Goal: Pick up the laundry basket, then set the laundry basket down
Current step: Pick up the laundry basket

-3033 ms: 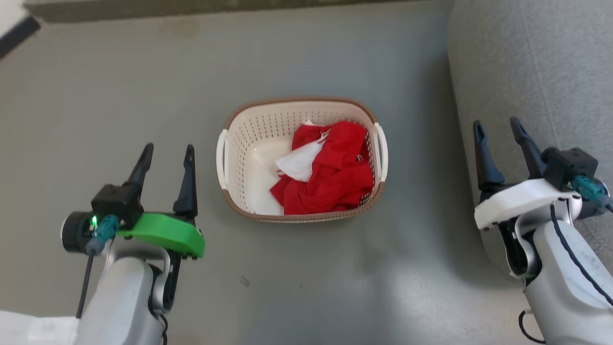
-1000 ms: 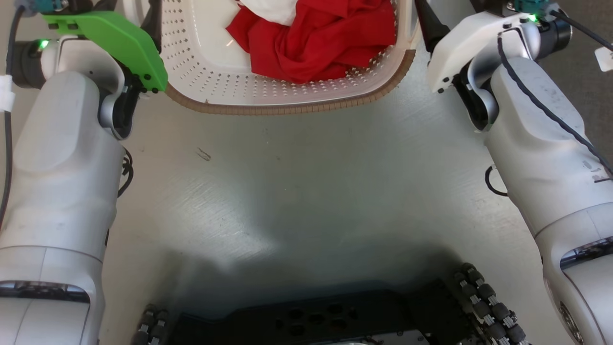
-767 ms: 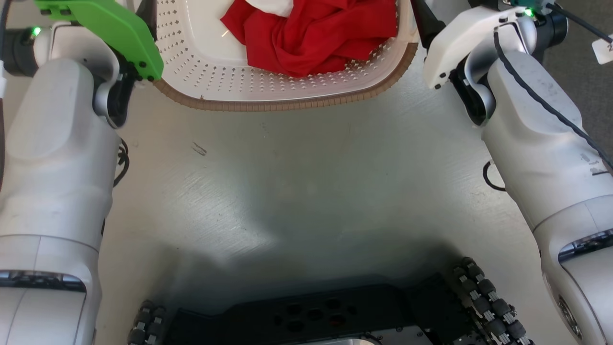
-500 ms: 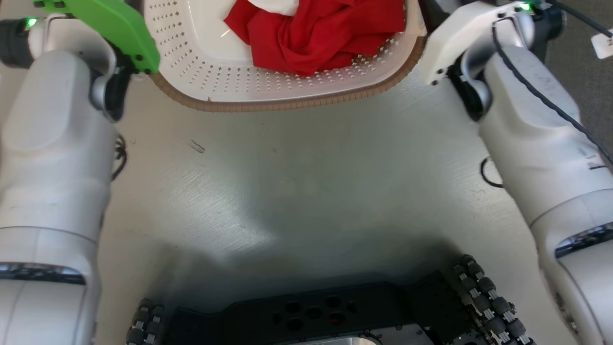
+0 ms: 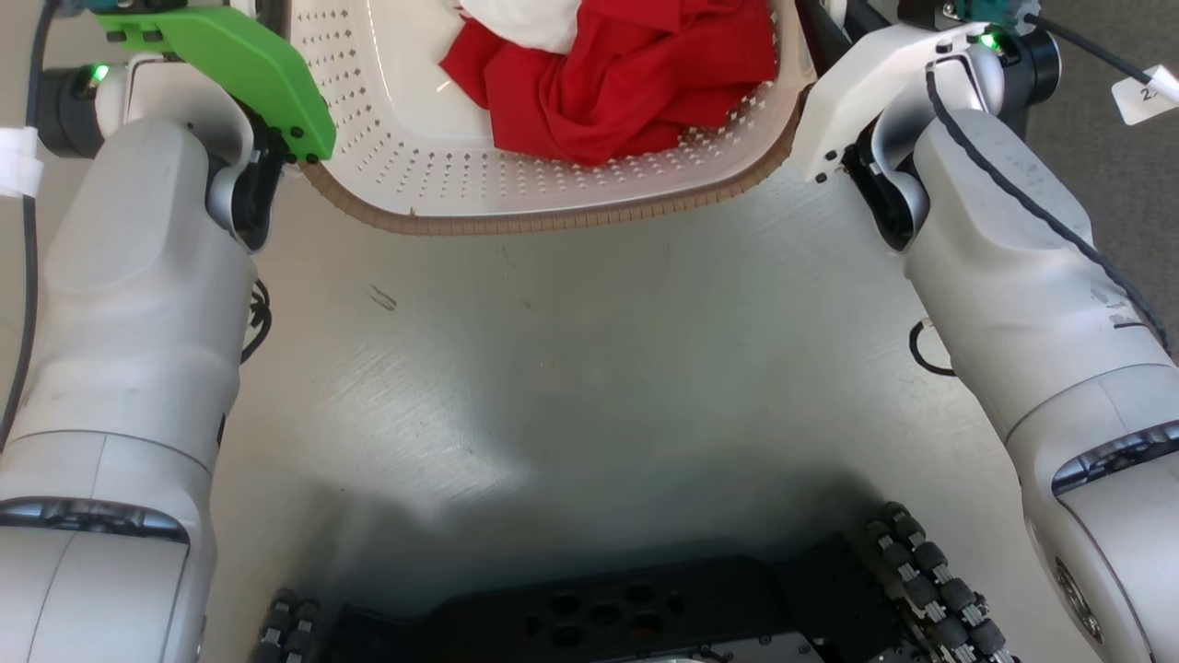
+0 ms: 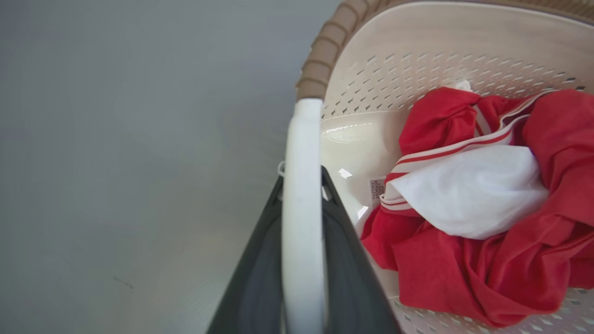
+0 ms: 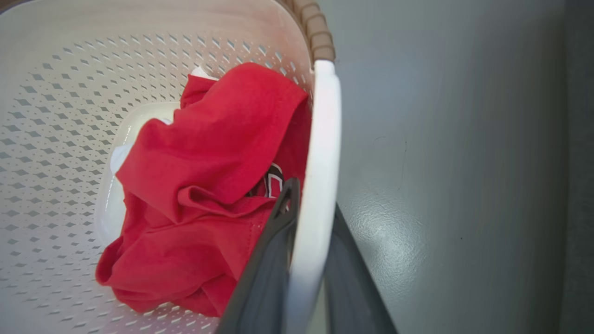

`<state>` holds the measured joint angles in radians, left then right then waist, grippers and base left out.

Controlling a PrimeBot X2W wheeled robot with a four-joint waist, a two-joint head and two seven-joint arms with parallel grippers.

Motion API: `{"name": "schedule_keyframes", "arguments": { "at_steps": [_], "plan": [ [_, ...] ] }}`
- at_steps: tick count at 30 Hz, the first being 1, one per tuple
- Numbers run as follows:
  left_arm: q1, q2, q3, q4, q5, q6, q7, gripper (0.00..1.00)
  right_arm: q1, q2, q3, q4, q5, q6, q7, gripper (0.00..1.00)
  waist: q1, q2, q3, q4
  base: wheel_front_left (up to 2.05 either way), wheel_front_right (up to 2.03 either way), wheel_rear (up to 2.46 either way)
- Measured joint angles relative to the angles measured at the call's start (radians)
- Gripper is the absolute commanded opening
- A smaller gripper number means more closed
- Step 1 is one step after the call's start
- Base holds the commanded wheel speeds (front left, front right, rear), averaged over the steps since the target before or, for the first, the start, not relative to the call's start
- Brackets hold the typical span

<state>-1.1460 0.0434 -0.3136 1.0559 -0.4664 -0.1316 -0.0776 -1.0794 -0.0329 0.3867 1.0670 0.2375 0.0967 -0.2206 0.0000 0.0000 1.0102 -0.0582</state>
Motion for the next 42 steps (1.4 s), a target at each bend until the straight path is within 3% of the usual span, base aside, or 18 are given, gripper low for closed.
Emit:
{"name": "schedule_keyframes", "arguments": {
  "at_steps": [14, 30, 42],
  "plan": [
    [0.026, -0.028, -0.012, 0.097, -0.015, -0.001, -0.021, 0.00, 0.033, 0.011, -0.001, 0.077, 0.021, 0.009, -0.017, 0.00, 0.0000, 0.0000, -0.122, 0.001, 0.00, 0.00, 0.00],
    [0.146, -0.057, -0.016, 0.189, -0.065, -0.009, -0.018, 0.00, 0.175, 0.027, 0.034, 0.128, 0.103, 0.029, -0.017, 0.00, -0.0001, 0.0000, -0.342, -0.006, 0.00, 0.00, 0.00],
    [0.234, -0.065, -0.016, 0.205, -0.101, -0.009, 0.044, 0.00, 0.252, 0.033, 0.069, 0.154, 0.150, 0.038, 0.034, 0.00, -0.0001, 0.0000, -0.514, -0.016, 0.00, 0.00, 0.00]
  ]
}}
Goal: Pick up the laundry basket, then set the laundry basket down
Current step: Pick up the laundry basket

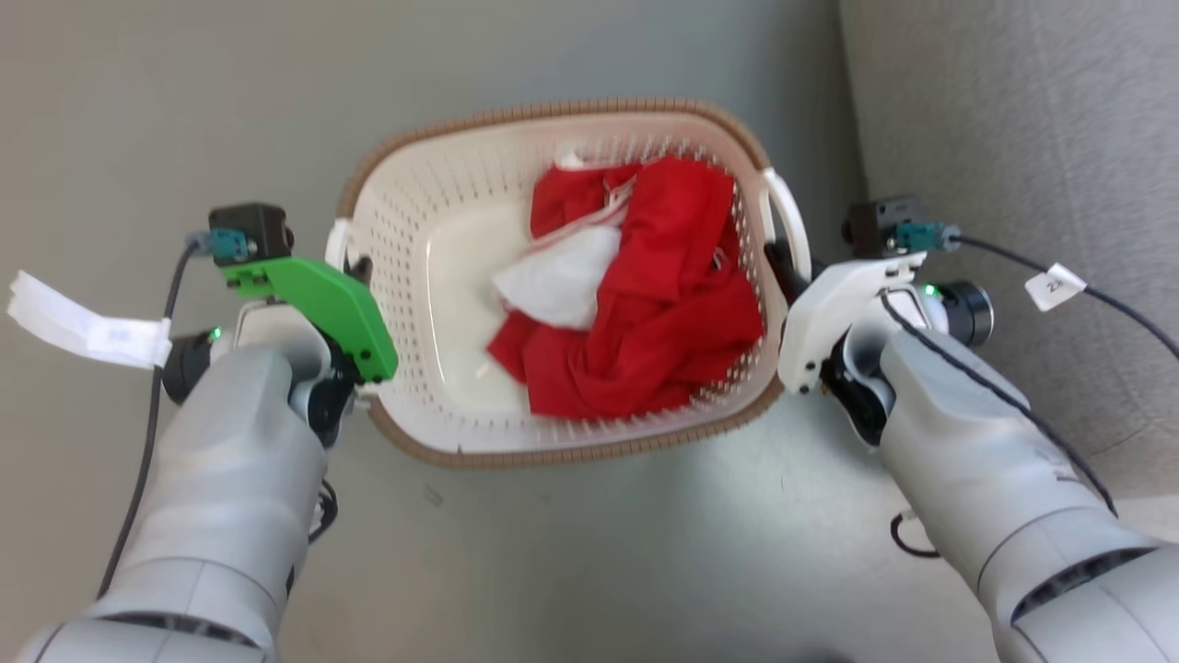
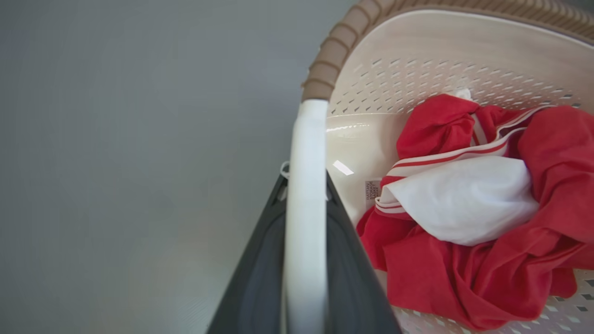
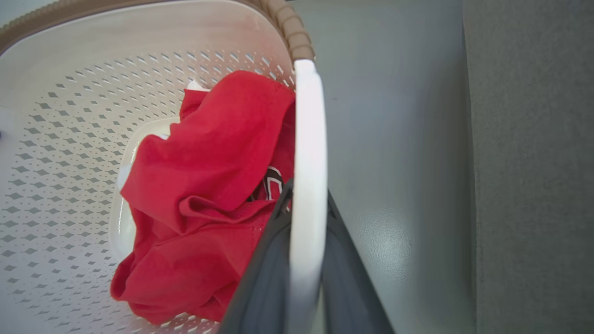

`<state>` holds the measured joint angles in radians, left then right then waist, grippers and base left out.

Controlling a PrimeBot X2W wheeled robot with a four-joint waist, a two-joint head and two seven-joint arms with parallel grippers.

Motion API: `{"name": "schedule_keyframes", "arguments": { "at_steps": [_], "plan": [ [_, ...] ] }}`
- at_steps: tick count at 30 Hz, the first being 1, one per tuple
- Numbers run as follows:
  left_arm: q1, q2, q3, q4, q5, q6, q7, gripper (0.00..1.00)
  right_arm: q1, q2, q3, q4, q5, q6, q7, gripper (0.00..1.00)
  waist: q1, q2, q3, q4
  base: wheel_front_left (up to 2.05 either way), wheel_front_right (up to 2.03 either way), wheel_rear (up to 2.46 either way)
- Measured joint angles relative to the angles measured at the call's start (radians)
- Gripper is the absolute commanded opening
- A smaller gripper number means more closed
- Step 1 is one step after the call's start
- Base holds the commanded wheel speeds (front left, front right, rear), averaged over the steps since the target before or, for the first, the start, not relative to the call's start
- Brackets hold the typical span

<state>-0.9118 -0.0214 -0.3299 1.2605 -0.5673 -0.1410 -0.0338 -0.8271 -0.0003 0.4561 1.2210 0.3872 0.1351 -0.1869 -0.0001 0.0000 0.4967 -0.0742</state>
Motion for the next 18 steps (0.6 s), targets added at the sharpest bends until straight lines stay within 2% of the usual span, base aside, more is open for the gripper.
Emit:
{"name": "schedule_keyframes", "arguments": {
  "at_steps": [18],
  "plan": [
    [0.136, -0.011, -0.001, 0.024, -0.046, 0.000, 0.094, 0.00, 0.123, 0.003, 0.054, 0.010, 0.079, 0.006, 0.128, 0.00, 0.0000, 0.0000, -0.244, -0.008, 0.00, 0.00, 0.00]
  ]
}}
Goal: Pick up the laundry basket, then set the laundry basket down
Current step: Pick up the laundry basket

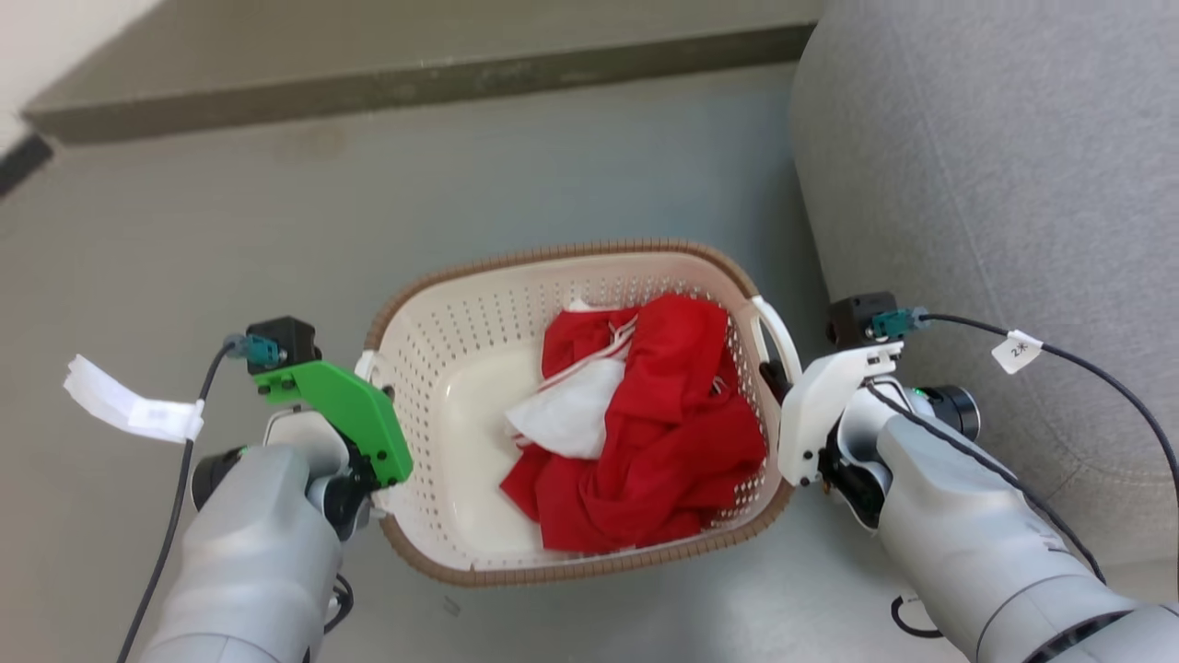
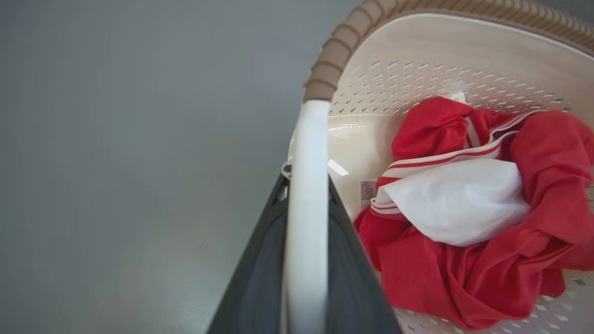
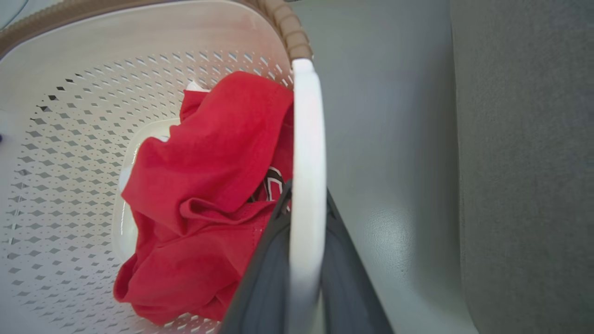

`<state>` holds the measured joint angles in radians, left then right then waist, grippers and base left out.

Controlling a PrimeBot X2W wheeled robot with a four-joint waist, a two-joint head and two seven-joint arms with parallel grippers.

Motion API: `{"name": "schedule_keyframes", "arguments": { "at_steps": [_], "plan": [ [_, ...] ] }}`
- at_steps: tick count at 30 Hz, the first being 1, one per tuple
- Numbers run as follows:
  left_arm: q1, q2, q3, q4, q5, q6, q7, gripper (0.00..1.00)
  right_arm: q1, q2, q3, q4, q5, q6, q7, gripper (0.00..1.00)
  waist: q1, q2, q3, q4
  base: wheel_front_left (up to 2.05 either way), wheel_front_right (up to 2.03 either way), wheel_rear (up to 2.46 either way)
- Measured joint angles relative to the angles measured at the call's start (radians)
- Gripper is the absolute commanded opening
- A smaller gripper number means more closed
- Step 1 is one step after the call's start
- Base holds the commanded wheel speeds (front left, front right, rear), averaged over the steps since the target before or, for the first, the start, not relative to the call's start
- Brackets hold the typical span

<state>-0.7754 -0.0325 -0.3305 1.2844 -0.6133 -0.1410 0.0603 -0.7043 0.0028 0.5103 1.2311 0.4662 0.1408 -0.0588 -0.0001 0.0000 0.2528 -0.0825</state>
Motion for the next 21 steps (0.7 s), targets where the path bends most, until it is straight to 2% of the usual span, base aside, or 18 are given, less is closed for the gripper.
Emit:
{"name": "schedule_keyframes", "arguments": {
  "at_steps": [11, 21],
  "plan": [
    [0.109, -0.002, 0.000, 0.007, -0.036, 0.000, 0.073, 0.00, 0.111, 0.001, 0.047, -0.011, 0.062, 0.000, 0.087, 0.00, 0.0000, 0.0000, -0.152, -0.006, 0.00, 0.00, 0.00],
    [0.167, -0.001, 0.002, 0.012, -0.053, 0.000, 0.120, 0.00, 0.167, 0.000, 0.072, -0.024, 0.099, 0.000, 0.139, 0.00, 0.0000, 0.0000, -0.243, -0.012, 0.00, 0.00, 0.00]
  ]
}}
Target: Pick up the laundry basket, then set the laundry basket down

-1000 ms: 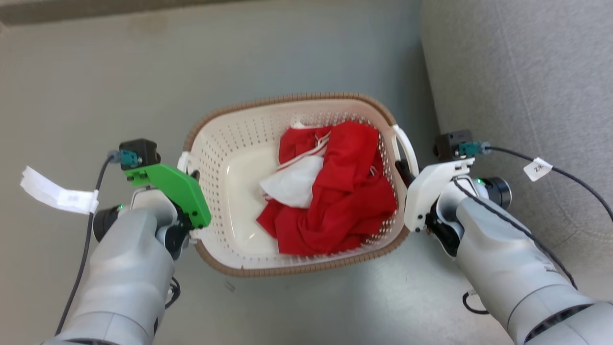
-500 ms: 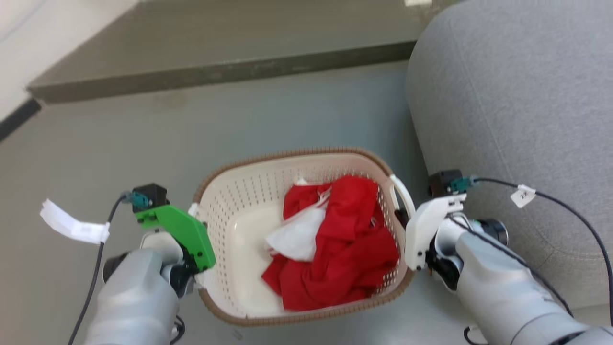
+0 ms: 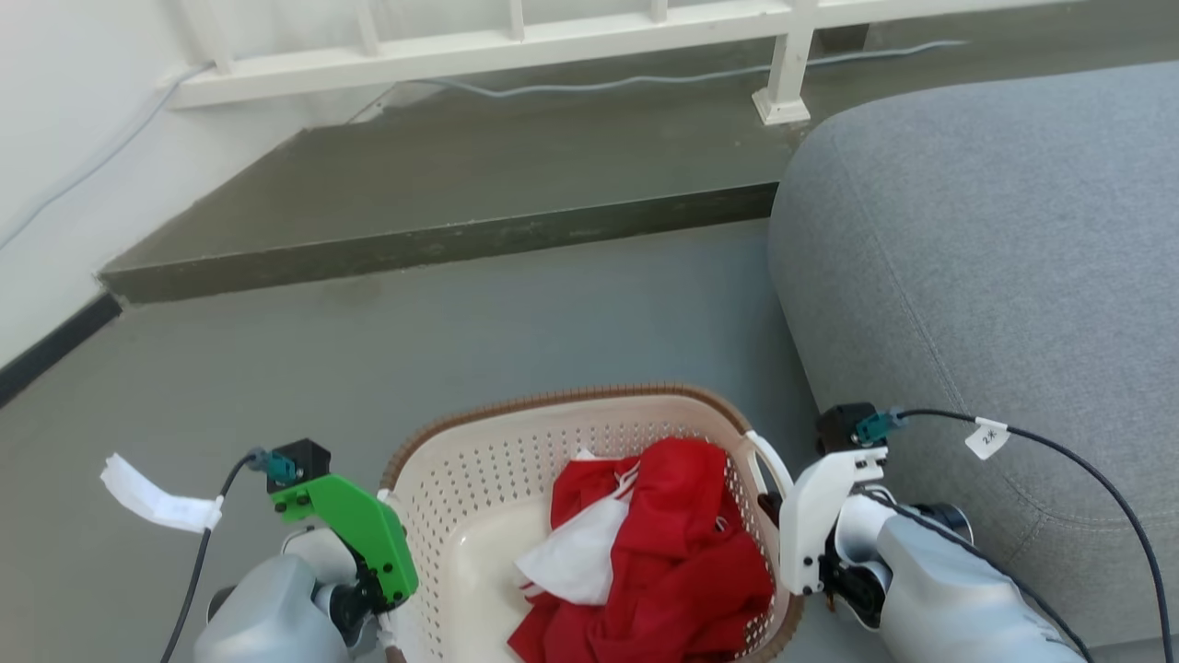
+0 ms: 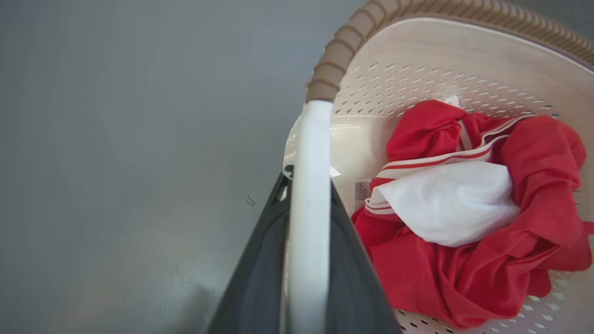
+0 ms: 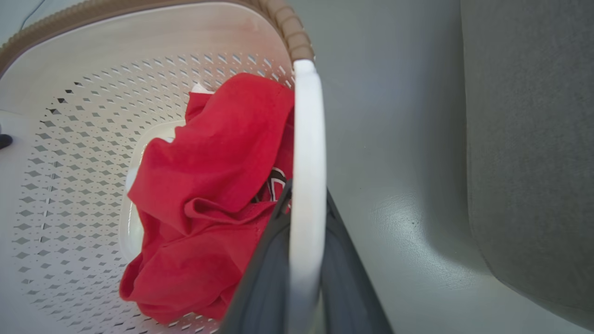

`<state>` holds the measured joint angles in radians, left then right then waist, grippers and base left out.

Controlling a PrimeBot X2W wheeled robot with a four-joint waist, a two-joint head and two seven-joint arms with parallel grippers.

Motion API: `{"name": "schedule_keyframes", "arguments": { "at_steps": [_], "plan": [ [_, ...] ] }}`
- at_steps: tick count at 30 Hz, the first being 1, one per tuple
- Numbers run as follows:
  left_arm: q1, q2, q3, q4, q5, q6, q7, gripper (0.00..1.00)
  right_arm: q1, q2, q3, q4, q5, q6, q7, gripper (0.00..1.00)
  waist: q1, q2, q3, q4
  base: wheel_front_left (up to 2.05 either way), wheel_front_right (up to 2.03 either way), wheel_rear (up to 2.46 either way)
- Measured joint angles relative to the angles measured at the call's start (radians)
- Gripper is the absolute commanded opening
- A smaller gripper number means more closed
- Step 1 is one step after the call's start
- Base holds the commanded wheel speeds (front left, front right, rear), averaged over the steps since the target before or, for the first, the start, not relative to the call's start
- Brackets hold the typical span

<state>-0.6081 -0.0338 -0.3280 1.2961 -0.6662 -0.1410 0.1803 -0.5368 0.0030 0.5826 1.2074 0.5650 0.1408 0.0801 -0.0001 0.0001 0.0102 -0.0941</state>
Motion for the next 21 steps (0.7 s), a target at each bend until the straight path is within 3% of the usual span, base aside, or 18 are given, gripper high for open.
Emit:
{"name": "schedule_keyframes", "arguments": {
  "at_steps": [21],
  "plan": [
    [0.041, 0.000, 0.008, 0.003, -0.017, 0.000, 0.012, 0.00, 0.029, 0.000, 0.019, -0.002, 0.043, 0.000, 0.024, 0.00, 0.0000, 0.0000, -0.037, -0.003, 0.00, 0.00, 0.00]
  ]
}}
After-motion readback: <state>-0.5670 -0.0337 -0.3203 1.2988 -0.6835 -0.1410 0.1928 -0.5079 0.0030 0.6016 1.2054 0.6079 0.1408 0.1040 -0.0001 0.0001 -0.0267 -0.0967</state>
